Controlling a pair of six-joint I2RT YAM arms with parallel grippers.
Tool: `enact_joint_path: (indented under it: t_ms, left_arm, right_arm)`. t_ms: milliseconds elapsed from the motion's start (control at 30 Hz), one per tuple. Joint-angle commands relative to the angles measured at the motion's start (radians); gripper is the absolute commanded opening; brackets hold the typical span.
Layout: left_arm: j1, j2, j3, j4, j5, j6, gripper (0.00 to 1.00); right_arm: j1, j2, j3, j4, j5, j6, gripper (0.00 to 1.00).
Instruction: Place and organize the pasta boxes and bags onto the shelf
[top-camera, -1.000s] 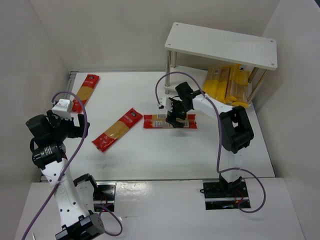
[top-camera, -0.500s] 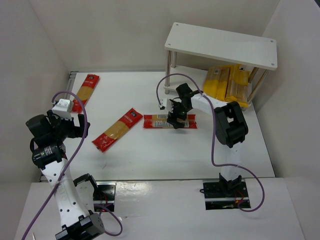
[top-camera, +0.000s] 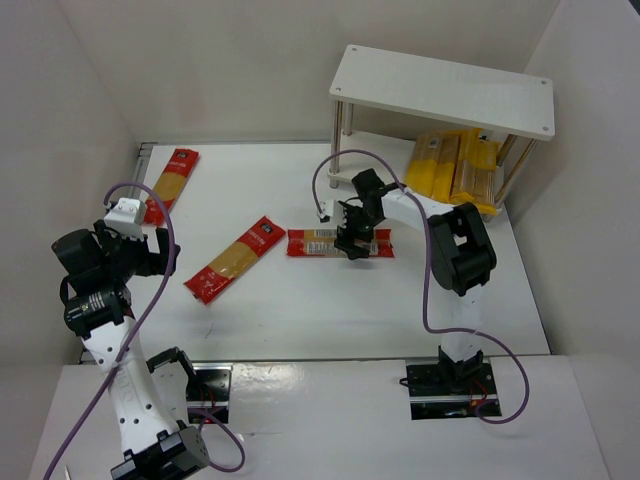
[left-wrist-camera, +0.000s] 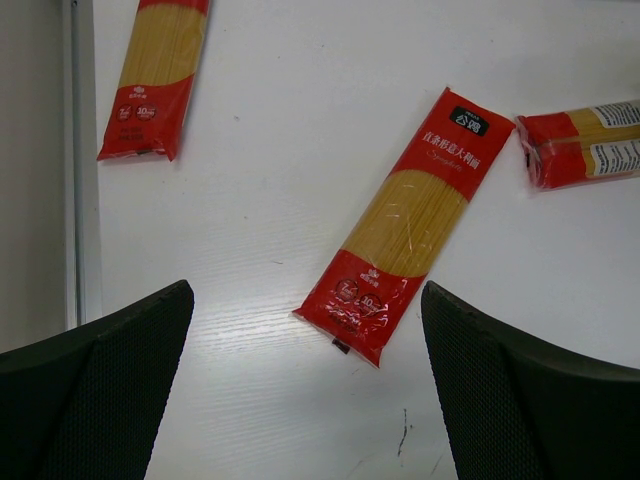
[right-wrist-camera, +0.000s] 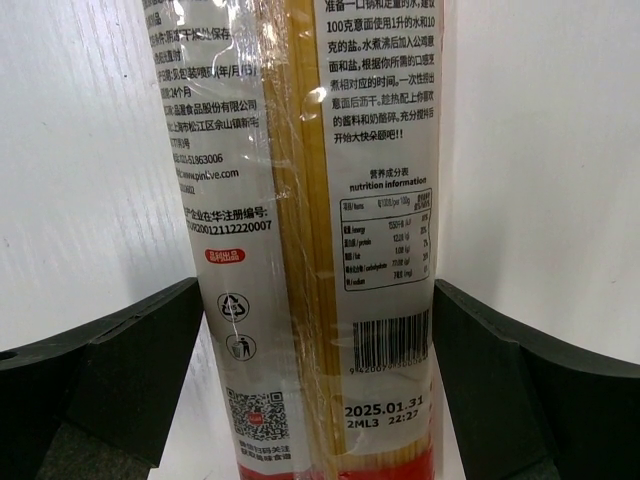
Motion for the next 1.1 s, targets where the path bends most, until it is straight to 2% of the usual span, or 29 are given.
enact_joint_path:
  t_ms: [0, 267, 333, 367, 400, 433, 467, 567, 667, 767, 833, 867, 1067]
  left_arm:
    - [0.005, -0.003, -0.004, 0.022, 0.03, 0.027, 1.0]
    - [0.005, -0.003, -0.004, 0.022, 0.03, 0.027, 1.0]
    - [0.005, -0.003, -0.004, 0.013, 0.03, 0.027, 1.0]
    - [0.005, -0.003, -0.004, 0.013, 0.03, 0.027, 1.0]
    - [0.005, -0.003, -0.004, 0.013, 0.03, 0.027, 1.0]
    - [0.005, -0.003, -0.004, 0.013, 0.03, 0.027, 1.0]
    - [0.005, -0.003, -0.004, 0.013, 0.03, 0.027, 1.0]
    - [0.005, -0.003, -0.004, 0.013, 0.03, 0.027, 1.0]
    - [0.005, -0.014, -0.004, 0.013, 0.03, 0.027, 1.0]
    - [0.005, -0.023, 0.005, 0.013, 0.03, 0.027, 1.0]
    - [0.005, -0.023, 0.005, 0.013, 0.03, 0.027, 1.0]
    - [0.005, -0.033, 0.005, 0.013, 0.03, 0.027, 1.0]
    - [0.005, -0.043, 0.005, 0.013, 0.021, 0.018, 1.0]
  right_arm:
    - [0.039, 0.006, -0.025, 0.006, -0.025, 0.018, 0.99]
    - [0.068, 0.015, -0.016, 0.016, -0.016, 0.056, 0.99]
    - [0.077, 0.026, 0.003, 0.004, -0.016, 0.056, 0.97]
    - [0.078, 0.037, 0.012, -0.016, -0.006, 0.056, 0.86]
    - [0.09, 0.054, 0.021, -0.032, 0.003, 0.046, 0.7]
    - [0.09, 0.063, 0.03, -0.042, 0.018, 0.055, 0.47]
    - [0.099, 0.081, 0.05, -0.056, 0.029, 0.064, 0.02]
    - [0.108, 0.081, 0.061, -0.064, 0.05, 0.124, 0.0]
    - [0.137, -0.015, 0.017, -0.006, 0.099, 0.248, 0.0]
    - [0.166, -0.174, -0.083, 0.135, 0.183, 0.392, 0.0]
    - [0.167, -0.253, -0.083, 0.169, 0.213, 0.458, 0.0]
    - [0.167, -0.267, -0.073, 0.169, 0.243, 0.537, 0.0]
    - [0.176, -0.359, -0.091, 0.2, 0.385, 0.737, 0.0]
